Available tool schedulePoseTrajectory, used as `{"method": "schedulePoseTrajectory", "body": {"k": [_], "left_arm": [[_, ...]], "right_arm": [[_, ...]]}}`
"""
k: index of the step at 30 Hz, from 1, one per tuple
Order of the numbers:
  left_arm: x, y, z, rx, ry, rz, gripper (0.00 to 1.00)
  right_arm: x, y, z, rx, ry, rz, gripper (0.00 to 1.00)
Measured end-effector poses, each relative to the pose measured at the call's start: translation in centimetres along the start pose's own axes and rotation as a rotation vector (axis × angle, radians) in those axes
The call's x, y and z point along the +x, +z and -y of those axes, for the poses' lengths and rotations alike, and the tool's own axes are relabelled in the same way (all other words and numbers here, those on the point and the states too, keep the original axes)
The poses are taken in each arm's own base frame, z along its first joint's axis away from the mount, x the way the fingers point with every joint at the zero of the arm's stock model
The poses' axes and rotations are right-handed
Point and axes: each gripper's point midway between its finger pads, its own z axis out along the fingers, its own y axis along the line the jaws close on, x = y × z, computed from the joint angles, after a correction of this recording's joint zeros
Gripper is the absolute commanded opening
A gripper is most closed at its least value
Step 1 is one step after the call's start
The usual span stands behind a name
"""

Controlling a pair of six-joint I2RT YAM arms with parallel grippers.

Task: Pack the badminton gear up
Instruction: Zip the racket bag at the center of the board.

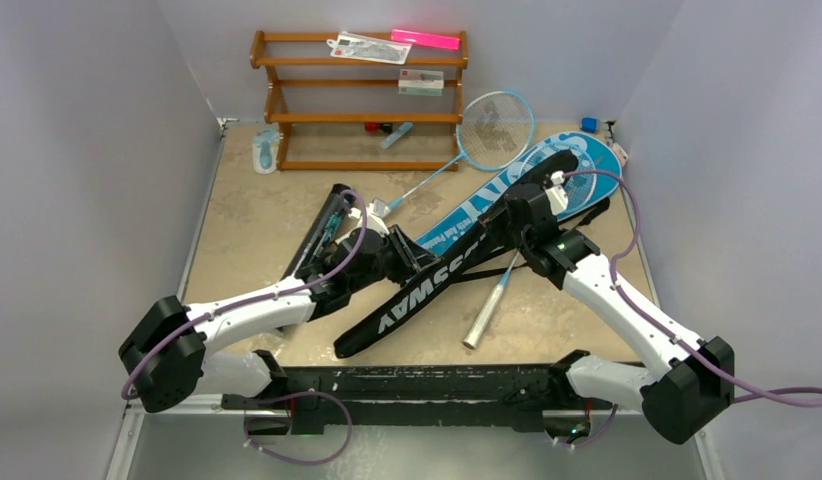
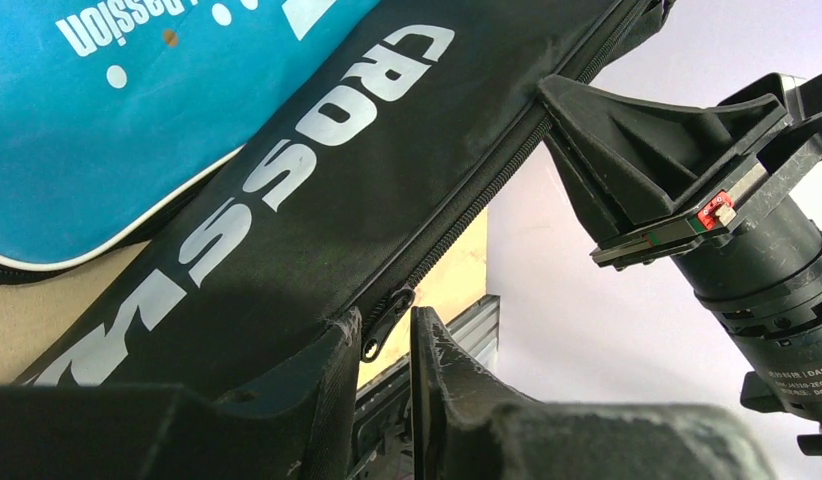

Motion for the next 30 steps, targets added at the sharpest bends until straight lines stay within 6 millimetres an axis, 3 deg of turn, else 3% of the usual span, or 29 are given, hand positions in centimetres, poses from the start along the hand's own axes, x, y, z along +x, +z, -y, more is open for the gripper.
{"method": "schedulePoseTrajectory", "body": {"k": [10,17,30], "left_arm": [[0.5,0.2,-0.2,-0.001,0.013,-0.023,0.15],[1.1,0.5,-0.5,-0.005,0.042,-0.056,0.19],[0.9,1.5,-0.3,-0.059,0.197,-0.095,0.15]], "right_arm": [[0.0,0.0,0.0,-0.001,0.0,-0.001,0.0],[0.0,0.0,0.0,-0.001,0.0,-0.001,0.0],[0.0,0.0,0.0,0.0,0.001,0.0,0.0]]}}
